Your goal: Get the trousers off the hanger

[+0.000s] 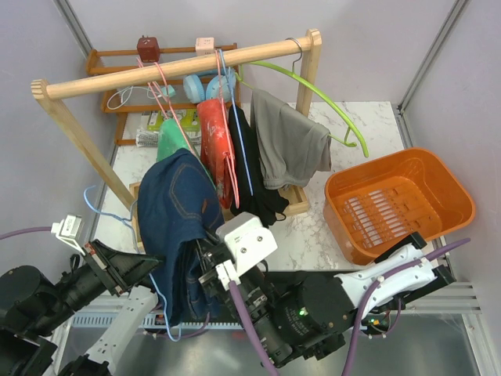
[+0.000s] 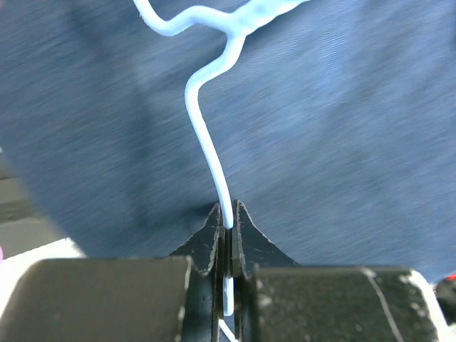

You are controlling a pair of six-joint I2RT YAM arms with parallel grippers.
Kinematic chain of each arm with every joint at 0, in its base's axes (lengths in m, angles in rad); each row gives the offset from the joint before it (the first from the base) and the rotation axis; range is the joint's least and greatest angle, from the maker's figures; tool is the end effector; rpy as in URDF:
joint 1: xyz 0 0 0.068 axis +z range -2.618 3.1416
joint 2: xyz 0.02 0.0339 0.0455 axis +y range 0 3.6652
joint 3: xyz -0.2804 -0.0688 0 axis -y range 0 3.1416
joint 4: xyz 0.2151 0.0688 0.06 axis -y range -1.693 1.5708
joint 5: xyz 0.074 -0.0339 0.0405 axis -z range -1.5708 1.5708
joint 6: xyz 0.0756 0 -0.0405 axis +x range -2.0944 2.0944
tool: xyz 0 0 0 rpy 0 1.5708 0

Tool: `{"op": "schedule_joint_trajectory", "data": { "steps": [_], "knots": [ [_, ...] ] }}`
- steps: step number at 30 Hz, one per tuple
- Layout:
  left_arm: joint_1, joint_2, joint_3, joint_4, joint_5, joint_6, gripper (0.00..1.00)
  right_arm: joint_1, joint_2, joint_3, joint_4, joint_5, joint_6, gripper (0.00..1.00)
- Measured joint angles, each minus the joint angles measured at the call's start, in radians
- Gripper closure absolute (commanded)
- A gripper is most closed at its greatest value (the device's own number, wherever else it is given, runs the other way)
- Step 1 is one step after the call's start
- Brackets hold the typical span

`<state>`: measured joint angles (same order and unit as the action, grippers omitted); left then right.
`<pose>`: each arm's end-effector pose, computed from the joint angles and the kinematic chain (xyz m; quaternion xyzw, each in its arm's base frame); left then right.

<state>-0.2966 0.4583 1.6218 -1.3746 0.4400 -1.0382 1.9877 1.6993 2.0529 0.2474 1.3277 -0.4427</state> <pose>-0.0688 -0.0126 0.4290 -0.1471 0.7571 -0.5130 0.3768 -0.0596 0.3159 0.5745 -0.1544 0.6388 0.2807 0.6995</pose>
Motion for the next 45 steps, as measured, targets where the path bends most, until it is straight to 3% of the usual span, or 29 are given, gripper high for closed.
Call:
{"op": "schedule_joint_trajectory", "data": {
  "steps": [8,14,30,37,45],
  "knots": [
    [-0.001,-0.065,-0.113,-0.002,-0.021,-0.002,0.98,0.003,0.031,0.179,0.036,0.007,-0.158,1.0],
    [-0.005,-0.089,-0.153,-0.007,-0.041,-0.002,0.98,0.058,-0.008,0.187,-0.022,0.027,-0.188,1.0],
    [-0.013,-0.009,-0.129,-0.006,-0.092,0.03,0.98,0.425,-0.434,-0.452,-0.123,0.175,-0.005,1.0],
    [-0.013,0.015,-0.129,-0.006,-0.099,0.045,0.98,0.443,-0.685,-0.981,0.234,0.182,-0.087,1.0],
    [-0.013,0.045,-0.129,-0.006,-0.099,0.053,0.98,0.309,-0.783,-1.204,0.444,0.204,-0.148,1.0]
  ]
}}
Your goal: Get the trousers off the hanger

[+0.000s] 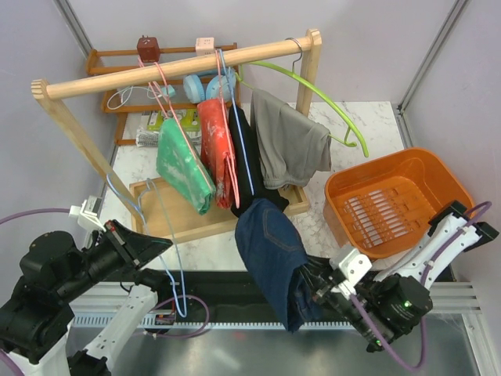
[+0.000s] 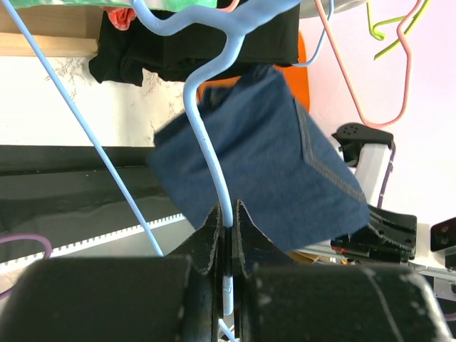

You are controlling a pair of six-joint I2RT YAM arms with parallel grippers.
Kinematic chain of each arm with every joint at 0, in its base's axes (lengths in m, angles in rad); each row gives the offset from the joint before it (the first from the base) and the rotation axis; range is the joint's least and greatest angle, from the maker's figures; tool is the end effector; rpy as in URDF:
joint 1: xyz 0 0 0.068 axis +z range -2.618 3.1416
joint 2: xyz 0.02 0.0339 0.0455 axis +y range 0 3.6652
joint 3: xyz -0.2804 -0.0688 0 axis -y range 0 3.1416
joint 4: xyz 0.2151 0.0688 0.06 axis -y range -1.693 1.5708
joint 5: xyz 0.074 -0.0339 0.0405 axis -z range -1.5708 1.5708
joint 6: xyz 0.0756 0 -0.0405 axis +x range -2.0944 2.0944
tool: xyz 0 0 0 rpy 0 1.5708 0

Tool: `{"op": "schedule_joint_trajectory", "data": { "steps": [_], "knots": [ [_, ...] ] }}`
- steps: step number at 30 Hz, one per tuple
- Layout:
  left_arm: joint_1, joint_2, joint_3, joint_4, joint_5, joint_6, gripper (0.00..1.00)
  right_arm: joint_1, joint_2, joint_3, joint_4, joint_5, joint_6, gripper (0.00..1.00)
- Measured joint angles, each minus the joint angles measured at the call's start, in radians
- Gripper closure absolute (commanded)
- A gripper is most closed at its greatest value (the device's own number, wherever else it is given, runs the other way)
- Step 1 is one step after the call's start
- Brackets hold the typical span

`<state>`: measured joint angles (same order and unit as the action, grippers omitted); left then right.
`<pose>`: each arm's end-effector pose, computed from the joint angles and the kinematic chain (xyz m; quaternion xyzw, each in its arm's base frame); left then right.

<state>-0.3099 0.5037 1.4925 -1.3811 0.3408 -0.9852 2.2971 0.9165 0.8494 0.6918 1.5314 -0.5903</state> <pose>-0.0298 -0.0170 0.4060 -0.1825 0.8043 -0.4428 0.3518 -0.0301 0.1477 0.4265 -0.2476 0.6536 0.2760 0.6598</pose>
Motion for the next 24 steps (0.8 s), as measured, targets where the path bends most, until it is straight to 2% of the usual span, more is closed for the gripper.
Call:
{"op": "schedule_joint_trajectory", "data": {
  "steps": [5,10,14,19,24],
  "knots": [
    [0.0,0.011,0.0,0.0,0.0,0.003,0.98,-0.156,0.117,-0.009,0.242,0.003,-0.197,1.0],
    [0.0,0.026,0.0,0.0,0.0,0.009,0.98,-0.244,0.241,-0.022,0.385,0.003,-0.315,1.0],
    [0.0,0.03,-0.004,0.0,0.0,0.011,0.98,-0.331,0.399,-0.019,0.529,0.0,-0.505,1.0],
    [0.0,0.03,-0.013,0.0,0.001,0.011,0.98,-0.447,0.634,0.032,0.568,-0.003,-0.677,1.0],
    [0.0,0.023,-0.02,0.0,0.001,0.011,0.98,-0.541,0.715,0.056,0.581,-0.007,-0.781,1.0]
  ]
}}
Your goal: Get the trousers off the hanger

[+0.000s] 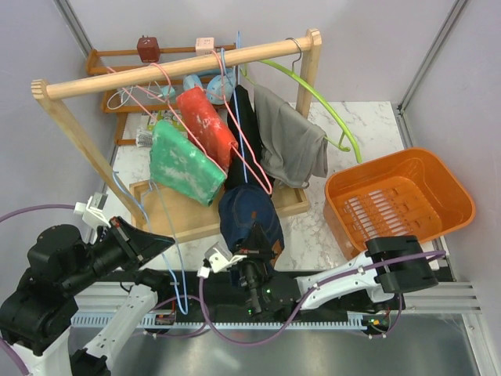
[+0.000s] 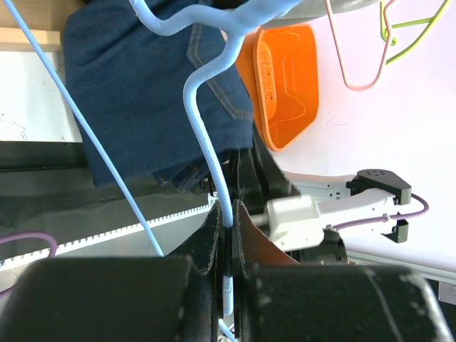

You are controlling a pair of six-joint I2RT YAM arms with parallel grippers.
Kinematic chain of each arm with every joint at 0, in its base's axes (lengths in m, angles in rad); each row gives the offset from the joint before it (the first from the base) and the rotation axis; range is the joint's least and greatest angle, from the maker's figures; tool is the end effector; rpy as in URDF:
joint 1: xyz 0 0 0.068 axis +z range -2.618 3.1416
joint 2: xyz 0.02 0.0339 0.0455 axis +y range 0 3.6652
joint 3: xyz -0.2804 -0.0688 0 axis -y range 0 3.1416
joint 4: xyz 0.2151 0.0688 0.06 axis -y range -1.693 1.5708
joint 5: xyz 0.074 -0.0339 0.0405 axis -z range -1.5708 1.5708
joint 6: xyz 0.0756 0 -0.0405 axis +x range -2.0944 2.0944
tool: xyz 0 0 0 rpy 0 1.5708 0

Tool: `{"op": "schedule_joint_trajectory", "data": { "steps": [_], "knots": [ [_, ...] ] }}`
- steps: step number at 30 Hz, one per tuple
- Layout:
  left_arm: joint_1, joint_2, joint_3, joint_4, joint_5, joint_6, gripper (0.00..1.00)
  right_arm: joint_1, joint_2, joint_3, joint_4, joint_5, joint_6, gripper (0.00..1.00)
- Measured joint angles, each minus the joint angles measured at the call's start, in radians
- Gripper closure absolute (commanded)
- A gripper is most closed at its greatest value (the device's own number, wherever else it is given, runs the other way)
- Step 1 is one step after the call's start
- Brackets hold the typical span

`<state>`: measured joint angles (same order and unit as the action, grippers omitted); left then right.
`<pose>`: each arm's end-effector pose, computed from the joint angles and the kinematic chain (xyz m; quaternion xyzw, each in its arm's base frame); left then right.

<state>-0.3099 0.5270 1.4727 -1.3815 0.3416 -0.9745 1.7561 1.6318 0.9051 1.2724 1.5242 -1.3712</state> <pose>-0.0206 -0.0200 0.4028 -0.1847 0.8153 -0.4320 0.3383 0.0182 0.3127 0.3355 -0.3504 0.6042 -0.2118 0.6836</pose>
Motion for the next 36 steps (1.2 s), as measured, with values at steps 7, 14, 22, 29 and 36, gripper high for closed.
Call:
{"op": "schedule_joint_trajectory", "data": {
  "steps": [7,14,22,29,36],
  "knots": [
    [0.0,-0.013,-0.003,0.0,0.0,0.0,0.98,-0.037,-0.081,-0.008,0.0,0.003,-0.07,1.0],
    [0.0,-0.022,-0.021,0.001,0.001,0.0,0.98,0.087,-0.243,0.053,0.014,0.023,-0.155,1.0],
    [0.0,-0.024,-0.07,0.008,0.008,0.0,0.98,0.279,-0.4,0.153,0.037,0.023,-0.109,1.0],
    [0.0,-0.024,-0.08,0.032,0.029,0.0,0.98,0.301,-0.376,0.239,0.043,0.023,-0.08,1.0],
    [0.0,-0.037,-0.081,0.037,0.034,0.0,0.98,0.275,-0.206,0.433,0.052,0.03,-0.137,1.0]
  ]
}}
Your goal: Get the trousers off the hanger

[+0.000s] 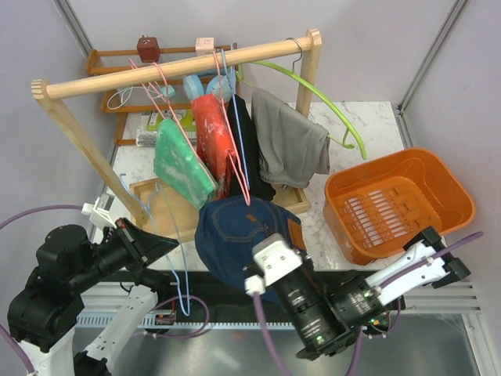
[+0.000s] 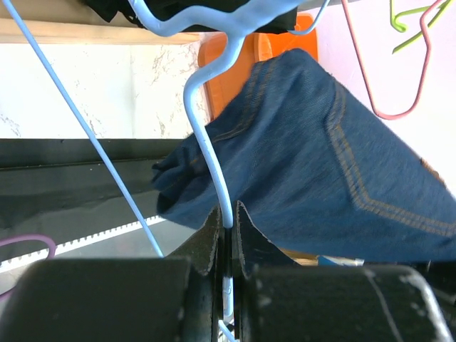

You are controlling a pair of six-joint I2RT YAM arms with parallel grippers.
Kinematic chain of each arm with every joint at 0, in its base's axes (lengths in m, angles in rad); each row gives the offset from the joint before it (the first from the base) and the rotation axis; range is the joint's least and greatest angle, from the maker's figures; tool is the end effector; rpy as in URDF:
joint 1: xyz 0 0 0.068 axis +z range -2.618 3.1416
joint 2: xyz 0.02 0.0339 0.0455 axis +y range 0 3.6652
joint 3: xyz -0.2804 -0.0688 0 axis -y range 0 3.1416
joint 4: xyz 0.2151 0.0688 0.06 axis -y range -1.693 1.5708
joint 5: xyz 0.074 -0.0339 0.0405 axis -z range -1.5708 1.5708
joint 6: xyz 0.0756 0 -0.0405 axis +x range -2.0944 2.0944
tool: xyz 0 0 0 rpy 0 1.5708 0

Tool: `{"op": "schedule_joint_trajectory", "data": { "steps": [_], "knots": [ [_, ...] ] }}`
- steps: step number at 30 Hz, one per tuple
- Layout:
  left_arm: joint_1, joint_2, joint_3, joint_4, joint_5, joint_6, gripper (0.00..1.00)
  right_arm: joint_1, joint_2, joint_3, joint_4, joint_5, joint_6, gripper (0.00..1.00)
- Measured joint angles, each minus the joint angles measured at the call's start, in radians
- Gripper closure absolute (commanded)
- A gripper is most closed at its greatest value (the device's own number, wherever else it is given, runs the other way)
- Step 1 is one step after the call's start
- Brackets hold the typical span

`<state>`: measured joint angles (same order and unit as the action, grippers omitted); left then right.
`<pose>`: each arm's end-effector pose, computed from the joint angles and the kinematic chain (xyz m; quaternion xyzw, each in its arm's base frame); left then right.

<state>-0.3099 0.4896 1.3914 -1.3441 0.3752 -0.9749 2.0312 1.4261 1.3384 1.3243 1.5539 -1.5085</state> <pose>-0.0186 -0.0231 0.3895 -0.1767 0.8173 -0.4410 0.3262 -0.0317 0.2341 0.5030 -0.2530 0.6542 0.0690 0.7094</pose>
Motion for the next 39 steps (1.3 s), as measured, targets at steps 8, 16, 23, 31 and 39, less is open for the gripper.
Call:
{"op": "schedule_joint_trajectory", "data": {
  "steps": [8,16,23,31,39],
  "knots": [
    [0.0,-0.002,0.056,-0.001,-0.002,0.002,0.98,0.007,0.232,0.061,-0.001,-0.004,-0.164,1.0],
    [0.0,-0.031,0.132,-0.003,-0.012,0.001,0.98,-0.06,0.51,0.224,-0.039,-0.002,-0.204,1.0],
    [0.0,-0.063,0.12,0.011,-0.012,0.0,0.98,-0.23,0.473,0.319,-0.033,-0.003,-0.031,1.0],
    [0.0,-0.063,0.051,0.059,0.017,0.028,0.98,-0.213,0.323,0.245,-0.024,-0.002,0.034,1.0],
    [0.0,-0.024,0.019,0.048,0.008,0.105,0.98,-0.129,0.158,0.01,-0.014,0.002,0.016,1.0]
  ]
}}
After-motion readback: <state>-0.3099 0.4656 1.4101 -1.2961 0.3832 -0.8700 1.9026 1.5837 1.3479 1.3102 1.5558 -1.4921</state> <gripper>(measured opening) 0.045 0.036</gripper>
